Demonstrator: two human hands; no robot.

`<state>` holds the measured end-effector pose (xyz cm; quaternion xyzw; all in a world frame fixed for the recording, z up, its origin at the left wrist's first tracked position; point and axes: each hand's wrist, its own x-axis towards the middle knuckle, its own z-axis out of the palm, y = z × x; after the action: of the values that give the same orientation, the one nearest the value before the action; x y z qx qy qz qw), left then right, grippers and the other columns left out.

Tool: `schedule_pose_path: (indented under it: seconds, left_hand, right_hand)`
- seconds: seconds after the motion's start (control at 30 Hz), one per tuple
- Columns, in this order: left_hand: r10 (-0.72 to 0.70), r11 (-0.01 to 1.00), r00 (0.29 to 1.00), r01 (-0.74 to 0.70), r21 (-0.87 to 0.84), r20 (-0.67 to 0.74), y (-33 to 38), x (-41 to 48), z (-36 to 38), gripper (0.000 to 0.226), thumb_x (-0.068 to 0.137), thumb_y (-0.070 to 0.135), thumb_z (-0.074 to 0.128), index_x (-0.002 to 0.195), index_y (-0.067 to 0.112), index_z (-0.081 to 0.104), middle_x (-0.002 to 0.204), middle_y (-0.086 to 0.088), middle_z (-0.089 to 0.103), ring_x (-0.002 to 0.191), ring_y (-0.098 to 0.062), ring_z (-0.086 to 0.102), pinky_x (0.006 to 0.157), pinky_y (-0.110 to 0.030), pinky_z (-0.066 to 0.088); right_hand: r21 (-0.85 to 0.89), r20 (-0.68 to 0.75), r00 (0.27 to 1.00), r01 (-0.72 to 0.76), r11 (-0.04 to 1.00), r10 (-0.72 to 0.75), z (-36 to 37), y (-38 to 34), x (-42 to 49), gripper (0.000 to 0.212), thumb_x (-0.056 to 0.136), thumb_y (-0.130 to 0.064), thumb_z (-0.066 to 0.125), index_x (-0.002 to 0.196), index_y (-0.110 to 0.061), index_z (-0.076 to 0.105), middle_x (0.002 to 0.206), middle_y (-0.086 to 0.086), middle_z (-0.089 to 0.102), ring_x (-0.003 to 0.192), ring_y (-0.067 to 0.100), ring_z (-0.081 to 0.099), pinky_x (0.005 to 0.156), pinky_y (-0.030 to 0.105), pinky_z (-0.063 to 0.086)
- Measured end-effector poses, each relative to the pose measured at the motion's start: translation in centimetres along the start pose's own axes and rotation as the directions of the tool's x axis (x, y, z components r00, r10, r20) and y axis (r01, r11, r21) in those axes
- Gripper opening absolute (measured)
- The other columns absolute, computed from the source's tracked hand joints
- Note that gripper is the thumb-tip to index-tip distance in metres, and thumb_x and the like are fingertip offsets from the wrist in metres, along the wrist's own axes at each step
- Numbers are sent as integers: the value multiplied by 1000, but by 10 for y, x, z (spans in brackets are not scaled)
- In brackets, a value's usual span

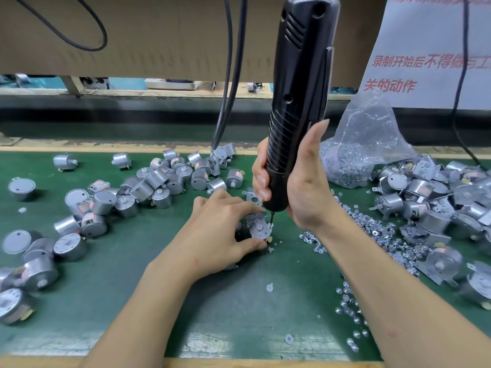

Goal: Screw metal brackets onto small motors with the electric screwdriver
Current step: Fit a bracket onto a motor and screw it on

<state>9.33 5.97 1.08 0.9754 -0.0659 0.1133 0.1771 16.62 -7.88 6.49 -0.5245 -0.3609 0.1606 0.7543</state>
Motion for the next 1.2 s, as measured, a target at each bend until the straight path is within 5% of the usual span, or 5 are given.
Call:
schedule_pose_path:
  seconds: [0.2, 0.3, 0.43, 0.77, 1.2]
  left_hand:
    - [2, 1000, 1000, -2, 5, 27, 0, 0, -1, 48, 77, 67, 63, 118, 42, 59, 89, 24, 51, 98, -11, 37, 81, -34, 27]
    - [17, 1000, 1000, -17, -4, 16, 1, -1, -3, 31, 76, 67, 62, 92, 45, 46, 84, 17, 51, 95, -13, 37, 78, -35, 28]
    - [25, 999, 1000, -25, -26, -4, 3, -2, -3, 42, 76, 63, 68, 73, 51, 28, 73, 19, 41, 90, -15, 38, 75, -36, 29]
    - [-13, 1000, 1000, 13, 5, 24, 0, -1, -1, 43, 77, 66, 62, 104, 32, 62, 97, 17, 56, 100, -14, 38, 81, -36, 30]
    - [-3, 1000, 1000, 3, -8, 16, 3, -1, -4, 29, 78, 65, 64, 90, 43, 51, 93, 18, 55, 97, -12, 37, 77, -34, 25]
  right_hand:
    - [6, 33, 999, 0, 1000, 0, 3, 2, -1, 76, 67, -92, 32, 72, -19, 54, 57, -3, 51, 44, 16, 47, 50, 27, 42]
    - [19, 48, 999, -11, 1000, 10, 5, 4, -1, 77, 67, -93, 34, 71, -19, 54, 57, -2, 51, 44, 16, 46, 51, 26, 41]
    - [33, 53, 998, -27, 999, 25, 7, 7, -1, 78, 65, -95, 37, 70, -20, 55, 57, 0, 51, 44, 16, 46, 50, 26, 40]
    - [36, 59, 996, -66, 997, 64, 7, 14, -2, 82, 59, -100, 34, 67, -22, 56, 56, -2, 50, 44, 17, 45, 52, 31, 37]
    - [59, 71, 996, -53, 997, 49, 6, 17, -4, 80, 66, -92, 29, 71, -16, 54, 55, -1, 50, 43, 17, 44, 50, 32, 36]
